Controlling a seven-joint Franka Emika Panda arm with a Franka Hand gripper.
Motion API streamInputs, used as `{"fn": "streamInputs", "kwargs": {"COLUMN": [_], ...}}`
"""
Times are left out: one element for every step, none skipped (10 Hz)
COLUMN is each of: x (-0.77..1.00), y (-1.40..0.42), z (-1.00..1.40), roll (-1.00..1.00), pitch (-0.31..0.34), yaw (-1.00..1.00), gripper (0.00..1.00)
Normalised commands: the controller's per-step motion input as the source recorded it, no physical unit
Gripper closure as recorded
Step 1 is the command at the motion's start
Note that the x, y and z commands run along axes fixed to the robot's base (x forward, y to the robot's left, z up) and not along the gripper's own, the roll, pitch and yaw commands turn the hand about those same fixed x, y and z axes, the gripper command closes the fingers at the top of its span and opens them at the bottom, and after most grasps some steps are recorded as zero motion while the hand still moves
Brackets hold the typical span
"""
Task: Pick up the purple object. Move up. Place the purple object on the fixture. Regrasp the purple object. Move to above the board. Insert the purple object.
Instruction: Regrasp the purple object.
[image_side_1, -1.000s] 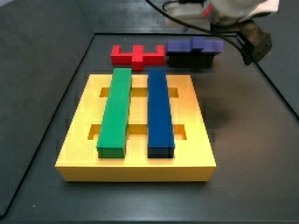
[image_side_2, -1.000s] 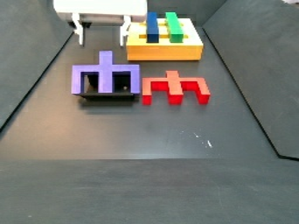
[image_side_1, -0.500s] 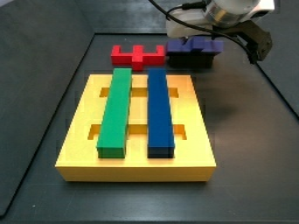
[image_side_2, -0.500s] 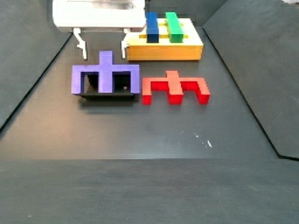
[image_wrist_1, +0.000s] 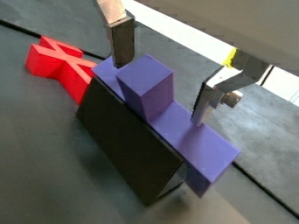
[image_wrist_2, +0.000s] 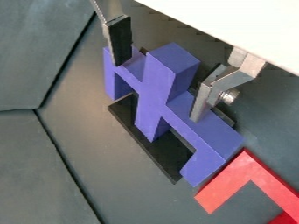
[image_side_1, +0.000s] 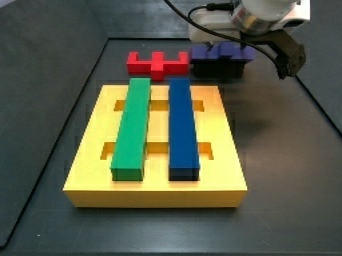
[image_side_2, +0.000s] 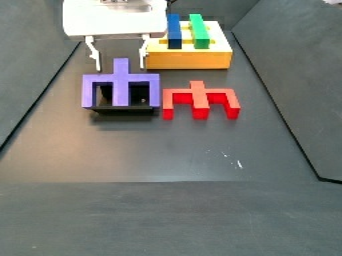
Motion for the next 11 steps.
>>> {"fn": "streamInputs", "kwargs": {"x": [-0.09, -0.09, -0.07, 0.0, 0.0, 0.0, 0.0, 0.0, -0.01, 0.0, 0.0], "y": [-0.05, -0.04, -0.02, 0.0, 0.0, 0.0, 0.0, 0.0, 0.0, 0.0, 0.0], "z": [-0.26, -0.19, -0.13, 0.0, 0.0, 0.0, 0.0, 0.0, 0.0, 0.0, 0.0], "roll": [0.02, 0.0, 0.0, 0.0, 0.0, 0.03, 0.02, 0.05, 0.08, 0.05, 0.0], "pitch": [-0.026, -0.083, -0.086, 0.014, 0.169, 0.157, 0.097, 0.029, 0.0, 0.0, 0.0], "yaw": [0.0, 0.0, 0.0, 0.0, -0.02, -0.03, -0.01, 0.0, 0.0, 0.0, 0.0], "gripper": [0.0, 0.0, 0.0, 0.0, 0.0, 0.0, 0.0, 0.0, 0.0, 0.0, 0.0]}}
